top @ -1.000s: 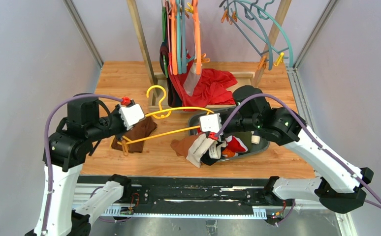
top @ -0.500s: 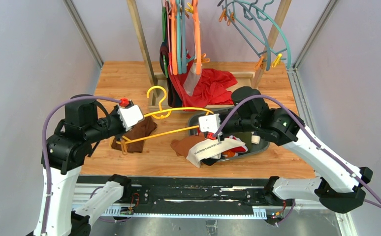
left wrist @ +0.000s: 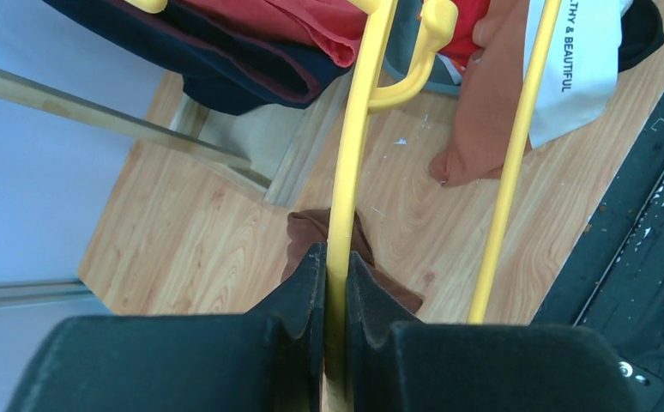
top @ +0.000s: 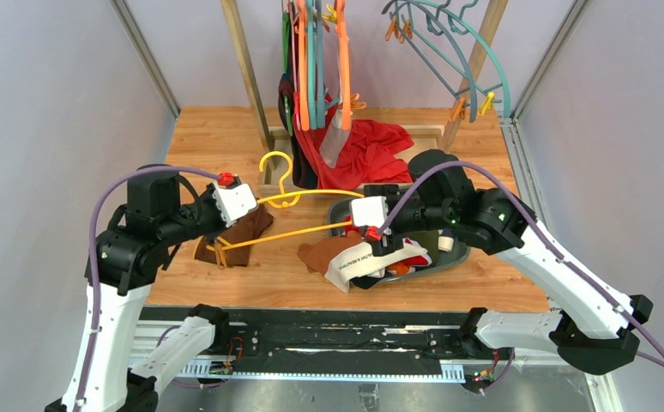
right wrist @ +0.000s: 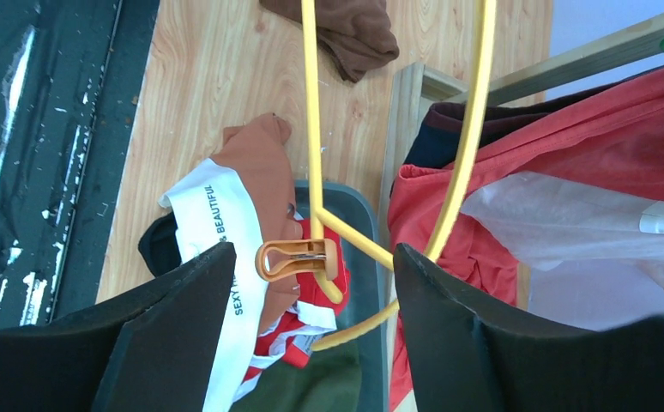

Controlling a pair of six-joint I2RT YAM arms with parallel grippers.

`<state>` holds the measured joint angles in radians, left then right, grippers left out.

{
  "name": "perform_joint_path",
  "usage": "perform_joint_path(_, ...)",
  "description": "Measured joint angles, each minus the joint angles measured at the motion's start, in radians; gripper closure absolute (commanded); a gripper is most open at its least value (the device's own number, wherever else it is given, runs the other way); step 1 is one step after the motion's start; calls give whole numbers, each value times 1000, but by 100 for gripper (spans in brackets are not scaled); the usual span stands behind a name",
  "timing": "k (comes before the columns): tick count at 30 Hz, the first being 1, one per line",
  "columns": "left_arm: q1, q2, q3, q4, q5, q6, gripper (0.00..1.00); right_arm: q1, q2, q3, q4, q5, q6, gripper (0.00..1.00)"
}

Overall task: Remove the underwear clipped to the hanger
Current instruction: Remove the underwear from the hanger, then place the hanger at the clothesline.

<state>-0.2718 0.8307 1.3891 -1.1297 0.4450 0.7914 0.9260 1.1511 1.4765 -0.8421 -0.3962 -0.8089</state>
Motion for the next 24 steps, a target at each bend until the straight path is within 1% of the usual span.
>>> perform_joint_path(7, 0, -42, -87, 40, 15, 84, 100, -68, -31, 13, 17, -115, 85, 32)
perform_joint_path(11, 0, -77, -116, 45, 45, 129, 100, -141, -35, 13, 92, -197, 211, 35)
perform_joint_path(14, 0, -95, -117, 50, 60, 147, 100, -166, -22, 7, 143, -240, 293, 36)
perform_joint_path(19, 0, -93, -121, 54, 74, 171, 100, -170, 34, 2, 185, -278, 391, 38)
perform_joint_path(21, 0, -94, -122, 54, 75, 180, 100, -170, 48, 1, 185, -289, 406, 38)
perform_joint_path(23, 0, -96, -122, 55, 80, 193, 100, -170, 67, 1, 179, -307, 421, 40)
perform_joint_path(24, 0, -98, -123, 55, 83, 200, 100, -170, 79, 1, 174, -316, 428, 43)
